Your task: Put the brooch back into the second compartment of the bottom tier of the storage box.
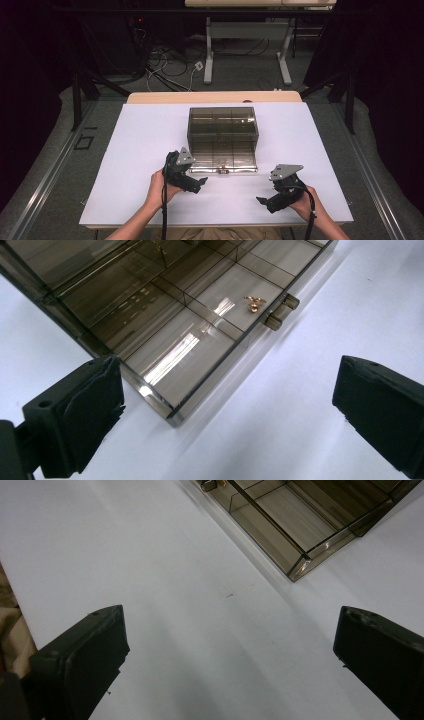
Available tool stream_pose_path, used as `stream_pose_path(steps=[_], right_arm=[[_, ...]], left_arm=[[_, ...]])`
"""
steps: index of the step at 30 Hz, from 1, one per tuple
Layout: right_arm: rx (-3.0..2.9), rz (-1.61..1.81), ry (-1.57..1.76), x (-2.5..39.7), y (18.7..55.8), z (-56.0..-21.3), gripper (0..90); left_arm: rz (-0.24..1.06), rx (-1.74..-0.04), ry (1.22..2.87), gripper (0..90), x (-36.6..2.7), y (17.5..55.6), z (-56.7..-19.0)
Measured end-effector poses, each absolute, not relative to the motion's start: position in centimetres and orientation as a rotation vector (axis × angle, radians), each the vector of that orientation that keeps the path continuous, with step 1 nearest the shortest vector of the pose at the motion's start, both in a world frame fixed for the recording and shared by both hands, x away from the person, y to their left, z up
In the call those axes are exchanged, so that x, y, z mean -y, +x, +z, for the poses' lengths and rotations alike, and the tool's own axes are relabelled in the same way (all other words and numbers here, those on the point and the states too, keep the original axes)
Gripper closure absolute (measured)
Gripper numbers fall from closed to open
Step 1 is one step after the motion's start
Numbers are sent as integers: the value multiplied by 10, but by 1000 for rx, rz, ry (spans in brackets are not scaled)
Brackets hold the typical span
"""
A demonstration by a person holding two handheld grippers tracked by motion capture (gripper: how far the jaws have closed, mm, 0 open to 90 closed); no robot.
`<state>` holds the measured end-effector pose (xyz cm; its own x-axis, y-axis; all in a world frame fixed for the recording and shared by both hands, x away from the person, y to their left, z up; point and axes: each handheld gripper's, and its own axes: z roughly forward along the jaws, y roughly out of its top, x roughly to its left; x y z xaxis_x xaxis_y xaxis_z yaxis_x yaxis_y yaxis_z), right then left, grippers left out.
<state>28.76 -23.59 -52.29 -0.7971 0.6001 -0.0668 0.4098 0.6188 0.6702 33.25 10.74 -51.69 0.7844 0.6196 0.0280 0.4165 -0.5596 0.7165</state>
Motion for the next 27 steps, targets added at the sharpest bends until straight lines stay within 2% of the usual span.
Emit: stream_pose_path(steps=[27], right_arm=[[-2574,959,817,235,287,-523,5]], left_arm=[[417,-814,2245,0,-145,305,-513]])
